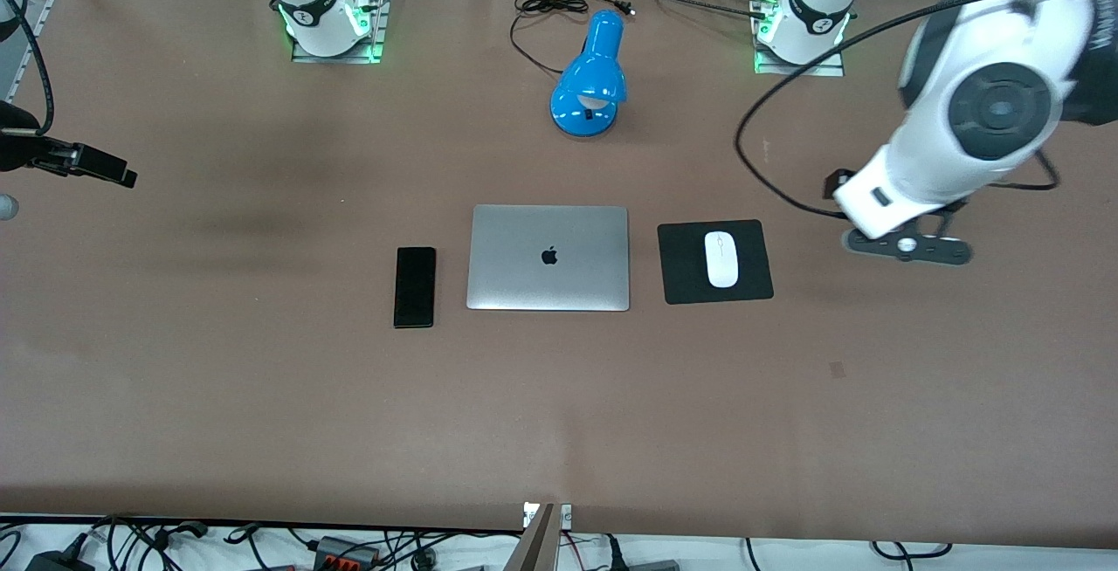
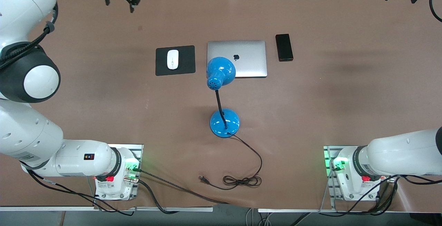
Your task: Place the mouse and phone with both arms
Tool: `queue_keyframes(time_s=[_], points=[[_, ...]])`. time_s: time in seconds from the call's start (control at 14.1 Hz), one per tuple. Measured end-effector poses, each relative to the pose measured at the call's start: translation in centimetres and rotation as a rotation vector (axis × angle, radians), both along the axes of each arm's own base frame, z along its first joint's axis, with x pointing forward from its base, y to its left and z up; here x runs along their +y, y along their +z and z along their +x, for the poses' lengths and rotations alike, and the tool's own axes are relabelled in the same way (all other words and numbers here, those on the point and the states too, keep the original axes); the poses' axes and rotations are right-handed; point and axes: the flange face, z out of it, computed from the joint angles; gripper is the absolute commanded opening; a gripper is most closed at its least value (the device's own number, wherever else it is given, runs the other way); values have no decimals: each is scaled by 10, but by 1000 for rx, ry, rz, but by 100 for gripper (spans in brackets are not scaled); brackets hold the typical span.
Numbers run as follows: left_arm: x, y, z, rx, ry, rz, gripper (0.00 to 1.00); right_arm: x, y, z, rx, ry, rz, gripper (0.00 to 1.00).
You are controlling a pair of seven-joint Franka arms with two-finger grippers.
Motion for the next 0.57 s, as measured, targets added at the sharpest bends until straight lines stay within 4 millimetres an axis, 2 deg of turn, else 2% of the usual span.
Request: queue_keyframes(time_s=[0.21,0.5,0.57], points=[[14,3,-5,68,58,-67,100,1,6,-2,16,12,-7,100],[31,7,-2,84,129,-196,100,-18,13,-5,17,32,0,100],[41,9,0,83,167,-242,100,-20,17,-5,8,35,-3,100]])
